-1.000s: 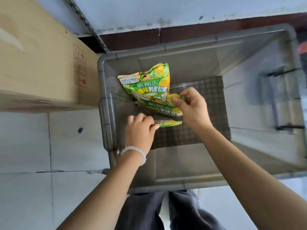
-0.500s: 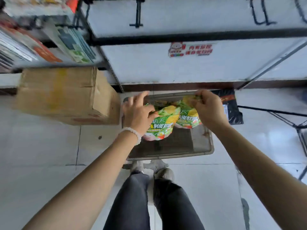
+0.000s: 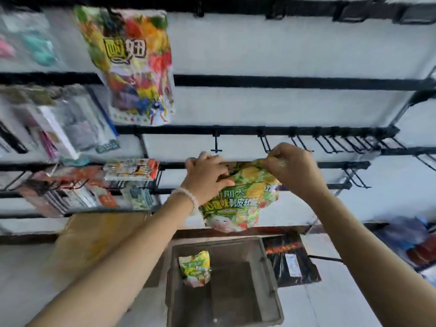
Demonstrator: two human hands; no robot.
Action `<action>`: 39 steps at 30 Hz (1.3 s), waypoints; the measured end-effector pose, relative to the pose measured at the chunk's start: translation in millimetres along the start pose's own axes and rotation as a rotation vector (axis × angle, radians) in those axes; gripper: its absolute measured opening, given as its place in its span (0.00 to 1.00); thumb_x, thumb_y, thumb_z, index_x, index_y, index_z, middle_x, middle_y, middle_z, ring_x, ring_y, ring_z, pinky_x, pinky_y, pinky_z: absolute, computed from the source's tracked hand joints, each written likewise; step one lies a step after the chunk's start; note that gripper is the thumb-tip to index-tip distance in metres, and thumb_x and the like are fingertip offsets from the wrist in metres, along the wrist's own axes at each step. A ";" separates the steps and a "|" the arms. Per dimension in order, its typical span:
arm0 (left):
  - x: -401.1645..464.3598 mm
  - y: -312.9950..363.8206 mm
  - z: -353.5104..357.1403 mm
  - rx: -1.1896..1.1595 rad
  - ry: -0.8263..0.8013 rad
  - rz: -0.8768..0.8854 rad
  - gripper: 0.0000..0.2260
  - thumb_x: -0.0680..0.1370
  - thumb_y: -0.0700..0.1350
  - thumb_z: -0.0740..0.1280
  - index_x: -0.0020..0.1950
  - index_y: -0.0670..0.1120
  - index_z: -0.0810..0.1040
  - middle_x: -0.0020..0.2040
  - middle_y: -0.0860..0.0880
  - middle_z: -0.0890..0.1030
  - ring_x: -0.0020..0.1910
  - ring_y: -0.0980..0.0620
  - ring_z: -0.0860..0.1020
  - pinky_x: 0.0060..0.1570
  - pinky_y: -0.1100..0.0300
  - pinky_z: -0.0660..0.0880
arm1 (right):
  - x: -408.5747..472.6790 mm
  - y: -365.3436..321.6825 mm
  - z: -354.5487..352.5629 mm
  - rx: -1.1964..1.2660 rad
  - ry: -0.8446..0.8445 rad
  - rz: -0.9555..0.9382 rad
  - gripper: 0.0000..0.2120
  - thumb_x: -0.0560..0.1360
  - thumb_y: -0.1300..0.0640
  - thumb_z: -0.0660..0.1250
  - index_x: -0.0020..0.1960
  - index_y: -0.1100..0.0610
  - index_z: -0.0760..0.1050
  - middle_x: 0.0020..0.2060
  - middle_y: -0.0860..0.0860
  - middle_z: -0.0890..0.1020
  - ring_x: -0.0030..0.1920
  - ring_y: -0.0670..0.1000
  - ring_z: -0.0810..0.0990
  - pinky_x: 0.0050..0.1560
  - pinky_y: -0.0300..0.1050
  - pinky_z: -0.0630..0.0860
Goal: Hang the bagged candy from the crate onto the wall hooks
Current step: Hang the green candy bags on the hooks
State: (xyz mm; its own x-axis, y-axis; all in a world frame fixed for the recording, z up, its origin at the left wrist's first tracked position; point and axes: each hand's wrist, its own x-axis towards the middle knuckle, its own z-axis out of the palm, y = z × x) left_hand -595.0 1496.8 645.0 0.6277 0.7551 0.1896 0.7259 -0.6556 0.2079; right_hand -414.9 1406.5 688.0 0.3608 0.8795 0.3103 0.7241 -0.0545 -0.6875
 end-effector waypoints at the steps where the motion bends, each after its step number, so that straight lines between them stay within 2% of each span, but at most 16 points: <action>1: 4.2 1.1 -14.8 0.008 0.033 0.024 0.15 0.74 0.59 0.62 0.52 0.51 0.79 0.57 0.55 0.73 0.62 0.49 0.62 0.58 0.51 0.55 | 3.7 -11.9 -8.8 -0.074 -0.011 -0.024 0.09 0.67 0.49 0.73 0.43 0.52 0.78 0.34 0.48 0.79 0.38 0.52 0.78 0.41 0.44 0.75; 3: 10.4 0.0 -39.2 0.033 0.080 0.072 0.15 0.74 0.60 0.63 0.49 0.51 0.79 0.53 0.55 0.73 0.58 0.51 0.64 0.58 0.50 0.56 | 12.8 -32.5 -19.1 -0.223 -0.045 -0.088 0.10 0.66 0.48 0.72 0.47 0.49 0.79 0.40 0.49 0.82 0.43 0.53 0.79 0.44 0.45 0.75; 5: 15.3 -6.1 -58.7 0.051 0.123 0.113 0.15 0.73 0.60 0.63 0.48 0.51 0.80 0.53 0.56 0.73 0.57 0.51 0.64 0.57 0.50 0.57 | 24.6 -50.0 -22.2 -0.283 -0.100 -0.104 0.12 0.66 0.46 0.72 0.49 0.47 0.80 0.45 0.51 0.83 0.46 0.55 0.80 0.47 0.50 0.77; 7: 17.2 -15.1 -74.7 0.046 0.152 0.147 0.15 0.73 0.60 0.64 0.48 0.51 0.80 0.53 0.57 0.73 0.57 0.52 0.63 0.56 0.51 0.56 | 35.9 -65.3 -20.3 -0.315 -0.145 -0.097 0.10 0.67 0.45 0.71 0.47 0.47 0.80 0.42 0.52 0.83 0.44 0.55 0.80 0.45 0.51 0.79; 11: 17.7 -48.3 -106.8 0.042 0.204 0.185 0.16 0.72 0.60 0.64 0.49 0.50 0.80 0.49 0.57 0.69 0.57 0.53 0.63 0.57 0.52 0.57 | 56.0 -102.7 -9.9 -0.260 -0.119 -0.137 0.05 0.69 0.46 0.71 0.40 0.46 0.80 0.36 0.51 0.83 0.42 0.53 0.81 0.44 0.49 0.78; 15: 25.7 -84.2 -141.3 -0.023 0.231 0.209 0.15 0.72 0.58 0.67 0.49 0.48 0.81 0.57 0.51 0.72 0.59 0.50 0.67 0.60 0.50 0.63 | 80.3 -142.6 0.2 -0.188 -0.174 -0.197 0.05 0.70 0.47 0.71 0.38 0.46 0.77 0.36 0.49 0.82 0.41 0.51 0.80 0.44 0.49 0.78; 18: 33.8 -104.1 -168.1 -0.037 0.258 0.204 0.15 0.72 0.56 0.68 0.51 0.46 0.81 0.61 0.50 0.70 0.61 0.50 0.66 0.63 0.54 0.63 | 99.7 -170.2 3.0 -0.149 -0.161 -0.213 0.04 0.70 0.50 0.71 0.39 0.48 0.78 0.36 0.48 0.82 0.41 0.49 0.80 0.43 0.44 0.77; 21: 45.0 -119.4 -191.1 0.005 0.280 0.218 0.14 0.72 0.56 0.68 0.48 0.47 0.80 0.63 0.49 0.69 0.64 0.50 0.66 0.64 0.51 0.65 | 117.0 -190.5 3.2 -0.127 -0.133 -0.245 0.04 0.72 0.52 0.69 0.40 0.51 0.79 0.37 0.50 0.82 0.41 0.49 0.78 0.39 0.40 0.74; 27: 77.4 -125.8 -215.6 0.062 0.239 0.212 0.13 0.71 0.57 0.68 0.46 0.49 0.81 0.66 0.50 0.66 0.66 0.49 0.65 0.65 0.52 0.65 | 160.6 -202.7 -2.9 -0.173 -0.006 -0.260 0.06 0.71 0.51 0.70 0.38 0.52 0.80 0.33 0.44 0.79 0.38 0.49 0.76 0.39 0.45 0.73; 31: 99.4 -117.5 -225.1 0.047 0.285 0.181 0.13 0.72 0.56 0.68 0.46 0.47 0.81 0.63 0.49 0.67 0.64 0.50 0.65 0.61 0.54 0.68 | 192.3 -199.7 -9.5 -0.183 0.018 -0.262 0.07 0.72 0.49 0.69 0.39 0.52 0.79 0.38 0.52 0.82 0.41 0.53 0.79 0.44 0.51 0.78; 33: 109.1 -114.3 -227.4 0.049 0.301 0.169 0.13 0.72 0.57 0.68 0.43 0.47 0.80 0.62 0.50 0.67 0.63 0.50 0.66 0.59 0.55 0.69 | 205.2 -196.2 -10.9 -0.163 0.033 -0.254 0.07 0.72 0.49 0.69 0.38 0.50 0.79 0.38 0.52 0.82 0.41 0.53 0.79 0.44 0.52 0.78; 37: 127.7 -112.5 -227.4 0.058 0.299 0.130 0.14 0.72 0.57 0.68 0.41 0.46 0.79 0.68 0.49 0.66 0.65 0.49 0.66 0.60 0.57 0.68 | 228.4 -189.4 -9.1 -0.140 0.043 -0.248 0.08 0.71 0.47 0.70 0.40 0.52 0.80 0.33 0.49 0.80 0.36 0.52 0.78 0.39 0.50 0.77; 39: 135.7 -112.0 -226.6 0.056 0.304 0.121 0.14 0.72 0.57 0.68 0.41 0.46 0.79 0.67 0.48 0.66 0.66 0.49 0.66 0.59 0.57 0.68 | 237.2 -186.9 -8.7 -0.126 0.038 -0.228 0.08 0.71 0.47 0.70 0.42 0.52 0.80 0.32 0.50 0.80 0.34 0.52 0.76 0.35 0.48 0.75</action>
State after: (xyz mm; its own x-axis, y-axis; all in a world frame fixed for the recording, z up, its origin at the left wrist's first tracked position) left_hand -654.9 1671.1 864.9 0.6034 0.6298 0.4891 0.6712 -0.7323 0.1149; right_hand -459.5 1621.2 895.8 0.2000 0.8573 0.4744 0.8562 0.0825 -0.5101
